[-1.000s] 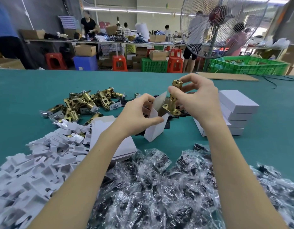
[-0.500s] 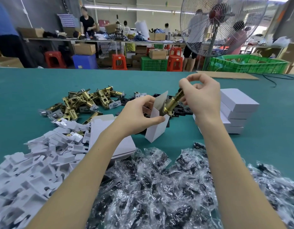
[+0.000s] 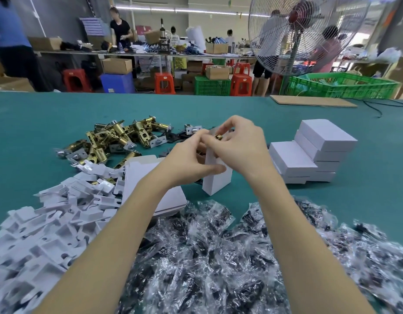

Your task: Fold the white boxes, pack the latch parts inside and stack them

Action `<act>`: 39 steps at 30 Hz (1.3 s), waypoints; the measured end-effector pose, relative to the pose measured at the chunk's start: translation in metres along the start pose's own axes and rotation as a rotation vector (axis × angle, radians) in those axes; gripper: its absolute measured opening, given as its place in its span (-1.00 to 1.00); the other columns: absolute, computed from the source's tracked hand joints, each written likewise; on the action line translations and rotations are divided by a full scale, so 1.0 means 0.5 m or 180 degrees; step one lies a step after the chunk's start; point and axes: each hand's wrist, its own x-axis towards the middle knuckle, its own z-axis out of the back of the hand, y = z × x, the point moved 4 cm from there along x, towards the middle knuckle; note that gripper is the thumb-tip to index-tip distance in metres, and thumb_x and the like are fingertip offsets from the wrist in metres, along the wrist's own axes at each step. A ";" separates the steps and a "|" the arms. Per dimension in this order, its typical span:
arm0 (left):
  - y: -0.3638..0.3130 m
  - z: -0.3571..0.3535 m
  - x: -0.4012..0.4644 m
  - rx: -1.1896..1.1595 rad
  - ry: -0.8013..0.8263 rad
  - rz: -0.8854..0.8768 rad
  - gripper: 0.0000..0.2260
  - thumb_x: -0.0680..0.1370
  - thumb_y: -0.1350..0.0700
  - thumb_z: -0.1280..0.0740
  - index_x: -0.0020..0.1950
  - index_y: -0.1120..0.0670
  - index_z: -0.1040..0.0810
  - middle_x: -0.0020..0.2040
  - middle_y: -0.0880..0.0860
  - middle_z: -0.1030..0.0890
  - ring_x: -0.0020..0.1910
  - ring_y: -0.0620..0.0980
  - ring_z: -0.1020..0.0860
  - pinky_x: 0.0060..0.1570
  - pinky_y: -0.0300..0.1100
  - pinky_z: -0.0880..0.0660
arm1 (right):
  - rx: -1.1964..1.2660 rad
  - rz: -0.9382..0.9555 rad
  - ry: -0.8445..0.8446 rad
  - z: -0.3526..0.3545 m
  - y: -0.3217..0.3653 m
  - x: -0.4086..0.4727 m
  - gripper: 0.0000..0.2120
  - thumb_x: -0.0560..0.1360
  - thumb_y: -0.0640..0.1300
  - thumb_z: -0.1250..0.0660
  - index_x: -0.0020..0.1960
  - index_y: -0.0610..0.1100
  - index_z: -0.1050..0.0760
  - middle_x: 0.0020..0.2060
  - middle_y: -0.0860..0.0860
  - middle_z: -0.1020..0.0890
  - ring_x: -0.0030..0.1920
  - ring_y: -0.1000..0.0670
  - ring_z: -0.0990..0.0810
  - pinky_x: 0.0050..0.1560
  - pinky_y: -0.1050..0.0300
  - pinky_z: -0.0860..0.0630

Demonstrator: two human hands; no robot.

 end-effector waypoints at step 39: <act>0.045 -0.025 0.001 0.0404 0.0070 0.0146 -0.67 0.56 0.05 -0.45 0.27 0.13 -0.56 0.10 0.11 -0.67 0.12 0.06 -0.61 0.20 0.10 -0.56 | -0.0312 0.1019 0.0269 -0.030 0.067 -0.025 -0.91 0.52 -0.03 -0.39 -0.16 0.10 -0.57 -0.34 0.18 -0.64 -0.17 0.03 -0.63 -0.05 -0.01 -0.63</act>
